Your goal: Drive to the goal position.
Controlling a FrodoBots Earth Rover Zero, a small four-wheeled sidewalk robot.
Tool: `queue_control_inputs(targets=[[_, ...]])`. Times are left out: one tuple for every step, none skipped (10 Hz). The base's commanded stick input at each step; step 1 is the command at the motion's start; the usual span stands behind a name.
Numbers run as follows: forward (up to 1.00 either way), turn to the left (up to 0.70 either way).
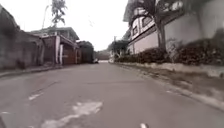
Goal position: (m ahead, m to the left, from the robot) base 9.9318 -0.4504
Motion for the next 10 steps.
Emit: queue_control_inputs(targets=[[1.0,-0.27],[1.0,-0.13],[1.0,0.0],[1.0,0.0],[1.0,0.0],[1.0,0.0],[1.0,0.0],[1.0,0.0],[1.0,0.0],[1.0,0.0]])
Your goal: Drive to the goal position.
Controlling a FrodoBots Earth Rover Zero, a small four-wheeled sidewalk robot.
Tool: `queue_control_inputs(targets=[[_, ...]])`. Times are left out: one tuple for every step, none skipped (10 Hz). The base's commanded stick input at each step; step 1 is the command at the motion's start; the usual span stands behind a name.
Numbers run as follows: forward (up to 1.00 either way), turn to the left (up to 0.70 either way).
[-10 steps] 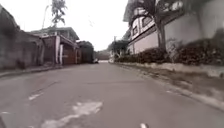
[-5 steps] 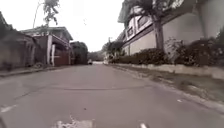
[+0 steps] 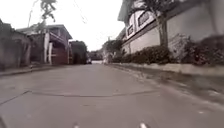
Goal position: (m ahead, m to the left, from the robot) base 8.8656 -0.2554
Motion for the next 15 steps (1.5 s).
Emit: queue_control_inputs(targets=[[1.0,0.0],[1.0,0.0],[1.0,0.0],[1.0,0.0],[1.0,0.0],[1.0,0.0],[1.0,0.0],[1.0,0.0],[1.0,0.0],[1.0,0.0],[1.0,0.0],[1.0,0.0],[1.0,0.0],[1.0,0.0],[1.0,0.0]])
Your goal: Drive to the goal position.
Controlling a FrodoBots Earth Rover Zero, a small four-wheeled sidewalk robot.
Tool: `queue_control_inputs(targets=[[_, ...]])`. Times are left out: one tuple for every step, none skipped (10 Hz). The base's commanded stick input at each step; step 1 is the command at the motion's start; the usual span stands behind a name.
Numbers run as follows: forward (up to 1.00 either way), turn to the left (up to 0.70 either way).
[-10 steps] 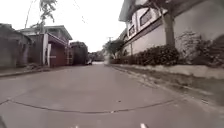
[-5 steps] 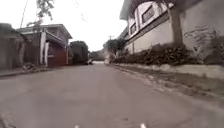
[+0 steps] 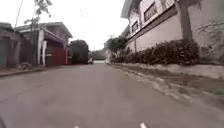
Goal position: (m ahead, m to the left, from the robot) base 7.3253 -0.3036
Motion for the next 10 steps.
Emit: queue_control_inputs(targets=[[1.0,0.0],[1.0,0.0],[1.0,0.0],[1.0,0.0],[1.0,0.0],[1.0,0.0],[1.0,0.0],[1.0,0.0],[1.0,0.0],[1.0,0.0]])
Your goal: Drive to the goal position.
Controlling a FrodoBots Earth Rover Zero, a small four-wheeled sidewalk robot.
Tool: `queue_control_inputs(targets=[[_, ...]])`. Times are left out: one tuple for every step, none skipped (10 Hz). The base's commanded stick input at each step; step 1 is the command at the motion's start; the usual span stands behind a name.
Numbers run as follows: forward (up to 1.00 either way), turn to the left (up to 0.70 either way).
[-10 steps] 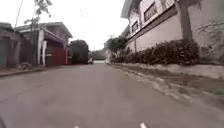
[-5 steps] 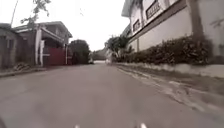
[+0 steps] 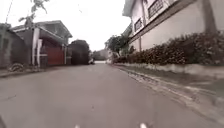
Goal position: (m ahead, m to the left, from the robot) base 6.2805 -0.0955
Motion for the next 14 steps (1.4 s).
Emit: queue_control_inputs(targets=[[1.0,0.0],[1.0,0.0],[1.0,0.0],[1.0,0.0],[1.0,0.0],[1.0,0.0],[1.0,0.0],[1.0,0.0],[1.0,0.0],[1.0,0.0],[1.0,0.0],[1.0,0.0],[1.0,0.0],[1.0,0.0]])
